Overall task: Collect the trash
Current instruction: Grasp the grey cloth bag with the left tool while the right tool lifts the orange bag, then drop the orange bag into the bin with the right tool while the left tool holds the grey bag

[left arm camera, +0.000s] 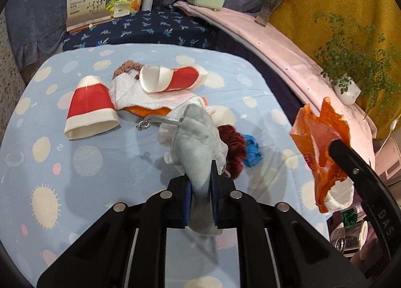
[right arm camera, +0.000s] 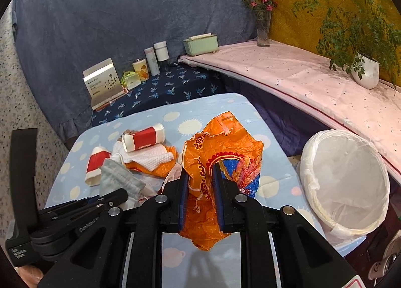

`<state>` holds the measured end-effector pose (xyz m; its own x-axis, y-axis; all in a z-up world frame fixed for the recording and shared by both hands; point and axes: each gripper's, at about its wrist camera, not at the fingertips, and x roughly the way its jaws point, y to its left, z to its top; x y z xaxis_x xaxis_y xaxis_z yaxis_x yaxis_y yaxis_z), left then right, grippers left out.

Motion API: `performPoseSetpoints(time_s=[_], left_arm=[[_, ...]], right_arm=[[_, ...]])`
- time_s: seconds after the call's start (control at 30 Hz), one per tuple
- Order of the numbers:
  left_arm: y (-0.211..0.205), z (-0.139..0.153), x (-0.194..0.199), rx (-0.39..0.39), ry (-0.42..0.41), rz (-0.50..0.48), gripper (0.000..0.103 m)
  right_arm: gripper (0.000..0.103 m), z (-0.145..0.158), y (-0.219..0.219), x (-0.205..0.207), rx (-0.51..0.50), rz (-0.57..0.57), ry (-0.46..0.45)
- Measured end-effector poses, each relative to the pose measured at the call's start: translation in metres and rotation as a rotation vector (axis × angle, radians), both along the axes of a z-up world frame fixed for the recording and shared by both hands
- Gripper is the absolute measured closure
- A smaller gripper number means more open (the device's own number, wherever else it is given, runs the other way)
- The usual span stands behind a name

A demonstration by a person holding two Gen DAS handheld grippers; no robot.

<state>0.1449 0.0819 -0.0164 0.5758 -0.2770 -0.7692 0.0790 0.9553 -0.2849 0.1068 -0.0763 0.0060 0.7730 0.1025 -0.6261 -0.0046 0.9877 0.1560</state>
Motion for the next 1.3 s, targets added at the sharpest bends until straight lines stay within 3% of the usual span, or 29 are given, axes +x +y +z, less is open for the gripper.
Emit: performPoseSetpoints(time_s=[0.27, 0.6, 1.3], left_arm=[[-0.027, 0.035, -0.016, -0.014, -0.070, -0.066, 0.091], [-0.101, 0.056, -0.026, 0.022, -0.123, -0.212, 0.091], [-0.260, 0.055, -0.028, 0.084, -0.157, -0.482, 0.091]], right_arm=[[0.086, 0.018, -0.033, -0.017, 0.026, -0.056, -0.055], [0.086, 0.024, -0.086, -0.033, 0.041, -0.159, -0.087], [0.086, 0.004, -0.213, -0.059, 0.083, -0.403, -0.073]])
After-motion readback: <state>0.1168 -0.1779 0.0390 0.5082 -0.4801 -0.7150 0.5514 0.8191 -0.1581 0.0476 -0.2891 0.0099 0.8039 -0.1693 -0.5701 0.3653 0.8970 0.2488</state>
